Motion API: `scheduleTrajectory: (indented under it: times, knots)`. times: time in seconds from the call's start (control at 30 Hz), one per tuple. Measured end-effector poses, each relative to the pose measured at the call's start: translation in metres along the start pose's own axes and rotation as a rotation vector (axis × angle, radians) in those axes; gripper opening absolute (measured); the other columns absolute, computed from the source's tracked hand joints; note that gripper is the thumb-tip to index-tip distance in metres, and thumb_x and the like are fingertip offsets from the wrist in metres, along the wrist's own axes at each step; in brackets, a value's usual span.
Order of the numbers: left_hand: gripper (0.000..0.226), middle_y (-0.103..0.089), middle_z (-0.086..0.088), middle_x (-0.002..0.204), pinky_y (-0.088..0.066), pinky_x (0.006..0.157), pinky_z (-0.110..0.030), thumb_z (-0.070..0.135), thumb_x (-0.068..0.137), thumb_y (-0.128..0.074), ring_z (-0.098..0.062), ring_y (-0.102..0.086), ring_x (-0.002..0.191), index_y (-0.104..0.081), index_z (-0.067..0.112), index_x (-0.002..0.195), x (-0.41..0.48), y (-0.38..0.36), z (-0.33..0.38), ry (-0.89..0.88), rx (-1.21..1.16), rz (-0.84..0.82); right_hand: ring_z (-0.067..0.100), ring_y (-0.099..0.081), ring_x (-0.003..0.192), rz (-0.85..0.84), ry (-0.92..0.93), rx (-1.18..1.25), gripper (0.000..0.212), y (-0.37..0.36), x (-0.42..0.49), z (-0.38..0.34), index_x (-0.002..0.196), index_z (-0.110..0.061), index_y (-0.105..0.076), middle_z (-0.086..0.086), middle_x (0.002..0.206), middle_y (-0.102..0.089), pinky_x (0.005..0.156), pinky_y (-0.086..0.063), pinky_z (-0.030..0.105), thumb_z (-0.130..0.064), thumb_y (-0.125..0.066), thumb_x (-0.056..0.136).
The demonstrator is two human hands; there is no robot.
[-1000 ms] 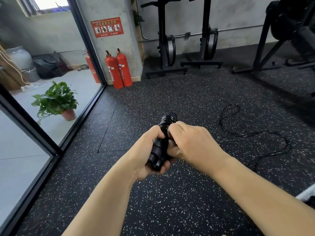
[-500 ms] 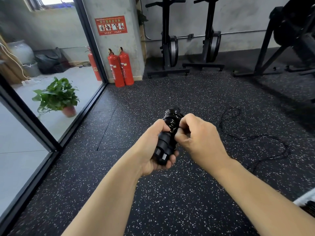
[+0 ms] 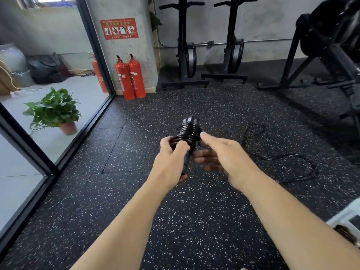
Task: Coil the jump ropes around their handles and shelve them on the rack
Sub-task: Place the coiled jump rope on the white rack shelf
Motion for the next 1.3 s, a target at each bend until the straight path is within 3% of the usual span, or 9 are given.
scheduleTrajectory:
  times: [0.1,0.27,0.43,0.57,0.63,0.7,0.87,1.1,1.3]
  knots:
    - [0.057,-0.062,0.01,0.093,-0.05,0.077,-0.039,0.049,0.09,-0.048,-0.02,-0.063,0.083,-0.024,0.033,0.139,-0.001,-0.013,0.002,-0.183,0.404,0.087,0.017,-0.067,0.068,0.043,-0.067,0.088,0.036,0.003,0.001,0.002,0.095,-0.014,-0.069,0.007,0.079,-0.073,0.064,-0.05,0.032,-0.047,-0.062,0.087]
    - [0.066,-0.059,0.013,0.107,-0.038,0.074,-0.033,0.056,0.093,-0.052,-0.02,-0.059,0.089,-0.011,0.038,0.141,-0.006,-0.048,0.006,-0.316,0.624,0.042,0.021,-0.064,0.068,0.2,-0.06,0.143,0.026,0.027,0.001,0.013,0.085,-0.01,-0.072,0.007,0.075,-0.072,0.073,-0.056,0.041,-0.036,-0.075,0.08]
    - [0.072,-0.063,0.02,0.094,-0.049,0.078,-0.035,0.053,0.083,-0.068,-0.013,-0.065,0.086,-0.017,0.048,0.135,-0.009,-0.076,0.005,-0.296,0.426,-0.24,0.025,-0.066,0.076,0.36,-0.091,0.175,0.023,0.065,-0.011,0.023,0.088,-0.007,-0.071,0.015,0.091,-0.074,0.074,-0.057,0.043,-0.027,-0.077,0.077]
    - [0.056,-0.069,0.003,0.105,-0.053,0.084,-0.021,0.044,0.091,-0.067,-0.009,-0.068,0.093,-0.035,0.037,0.137,-0.01,-0.095,0.01,-0.106,0.006,-0.432,0.022,-0.07,0.074,0.433,-0.141,0.269,0.033,0.098,-0.034,0.03,0.099,-0.006,-0.069,0.01,0.09,-0.074,0.063,-0.058,0.031,-0.028,-0.077,0.075]
    - [0.06,-0.068,0.0,0.12,-0.053,0.095,-0.036,0.05,0.088,-0.069,-0.017,-0.067,0.105,-0.045,0.032,0.14,-0.013,-0.113,0.011,0.03,-0.1,-0.485,0.021,-0.069,0.076,0.458,-0.131,0.318,0.032,0.113,-0.05,0.029,0.103,-0.006,-0.068,0.009,0.095,-0.074,0.056,-0.054,0.025,-0.025,-0.074,0.078]
    - [0.046,-0.071,-0.002,0.116,-0.055,0.086,-0.038,0.041,0.092,-0.067,-0.019,-0.069,0.1,-0.056,0.024,0.133,-0.025,-0.132,0.018,0.079,-0.156,-0.528,0.02,-0.069,0.078,0.493,-0.119,0.312,0.029,0.129,-0.069,0.03,0.102,-0.008,-0.069,0.007,0.097,-0.074,0.054,-0.052,0.023,-0.025,-0.073,0.078]
    - [0.022,-0.077,-0.006,0.095,-0.057,0.065,-0.029,0.027,0.095,-0.066,-0.017,-0.074,0.082,-0.07,0.011,0.108,-0.07,-0.179,0.037,0.088,-0.12,-0.637,0.023,-0.071,0.087,0.584,-0.119,0.221,0.035,0.168,-0.118,0.045,0.097,-0.012,-0.07,0.006,0.098,-0.074,0.082,-0.057,0.04,-0.034,-0.077,0.071]
    - [0.032,-0.071,-0.019,0.114,-0.054,0.094,-0.047,0.02,0.096,-0.064,-0.033,-0.068,0.106,-0.065,-0.001,0.12,-0.117,-0.246,0.017,0.275,-0.023,-0.74,0.025,-0.068,0.095,0.719,-0.177,0.313,0.031,0.212,-0.167,0.091,0.109,-0.011,-0.062,0.009,0.108,-0.07,0.06,-0.054,0.03,-0.025,-0.072,0.083]
    - [0.022,-0.073,-0.018,0.105,-0.058,0.073,-0.038,0.016,0.096,-0.062,-0.03,-0.072,0.094,-0.067,0.001,0.112,-0.113,-0.304,-0.015,0.395,0.115,-0.827,0.024,-0.066,0.091,0.776,-0.234,0.343,0.013,0.249,-0.171,0.144,0.094,-0.015,-0.065,0.006,0.096,-0.07,0.078,-0.053,0.037,-0.023,-0.07,0.085]
Point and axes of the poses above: each hand's wrist, its own x-axis towards the middle knuckle, its own y-axis out of the back of the hand, z = x × y, the point moved 3 cm from there along x, towards the middle knuckle
